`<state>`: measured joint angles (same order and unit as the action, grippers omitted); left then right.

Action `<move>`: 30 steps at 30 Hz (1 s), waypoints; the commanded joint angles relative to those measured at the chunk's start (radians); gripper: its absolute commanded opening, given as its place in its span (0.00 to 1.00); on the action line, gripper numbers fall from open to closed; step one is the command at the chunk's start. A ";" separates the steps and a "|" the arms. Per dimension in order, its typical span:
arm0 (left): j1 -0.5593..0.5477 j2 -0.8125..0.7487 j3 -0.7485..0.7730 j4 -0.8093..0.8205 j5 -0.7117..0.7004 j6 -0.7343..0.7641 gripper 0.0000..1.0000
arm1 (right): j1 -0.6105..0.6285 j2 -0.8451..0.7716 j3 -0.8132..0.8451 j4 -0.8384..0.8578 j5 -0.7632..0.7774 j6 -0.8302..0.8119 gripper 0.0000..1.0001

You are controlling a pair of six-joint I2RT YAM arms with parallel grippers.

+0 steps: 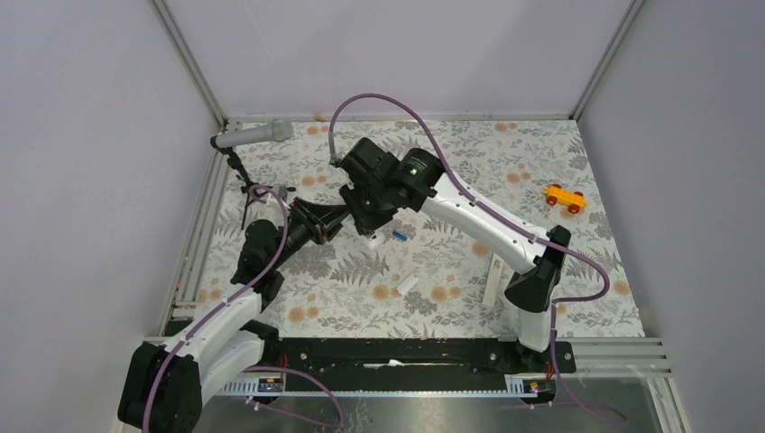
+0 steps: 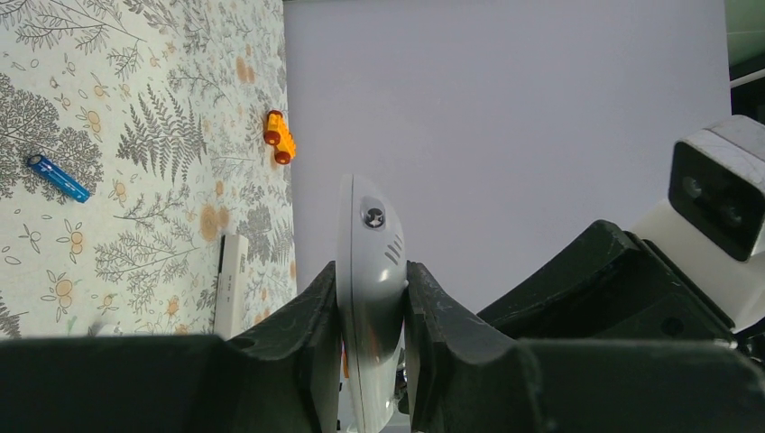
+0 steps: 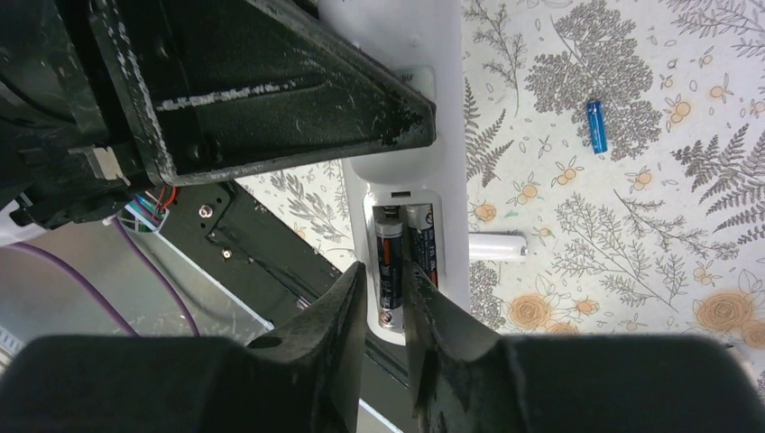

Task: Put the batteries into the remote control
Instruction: Load the battery into the remote control.

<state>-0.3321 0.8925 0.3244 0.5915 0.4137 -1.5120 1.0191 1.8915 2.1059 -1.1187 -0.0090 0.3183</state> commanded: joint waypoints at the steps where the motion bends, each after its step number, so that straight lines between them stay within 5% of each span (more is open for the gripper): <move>1: -0.001 -0.006 0.032 0.052 -0.012 -0.014 0.00 | 0.004 0.014 0.085 -0.034 0.054 -0.009 0.30; 9: -0.001 -0.010 0.023 0.063 -0.015 -0.021 0.00 | 0.004 0.066 0.237 -0.125 0.073 -0.006 0.38; 14: -0.001 -0.004 0.024 0.080 -0.020 -0.025 0.00 | 0.003 0.028 0.241 -0.092 0.087 0.009 0.63; 19: 0.002 -0.003 0.042 0.107 -0.033 -0.057 0.00 | -0.033 -0.165 -0.040 0.122 0.079 0.107 0.91; 25: 0.002 -0.012 0.084 0.091 -0.053 -0.091 0.00 | -0.096 -0.523 -0.541 0.550 0.025 0.368 0.97; 30: 0.002 -0.019 0.116 0.066 -0.069 -0.120 0.00 | -0.107 -0.669 -0.770 0.784 -0.050 0.563 0.98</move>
<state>-0.3321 0.8921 0.3717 0.5999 0.3855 -1.5852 0.9150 1.2888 1.4395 -0.6254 0.0162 0.6754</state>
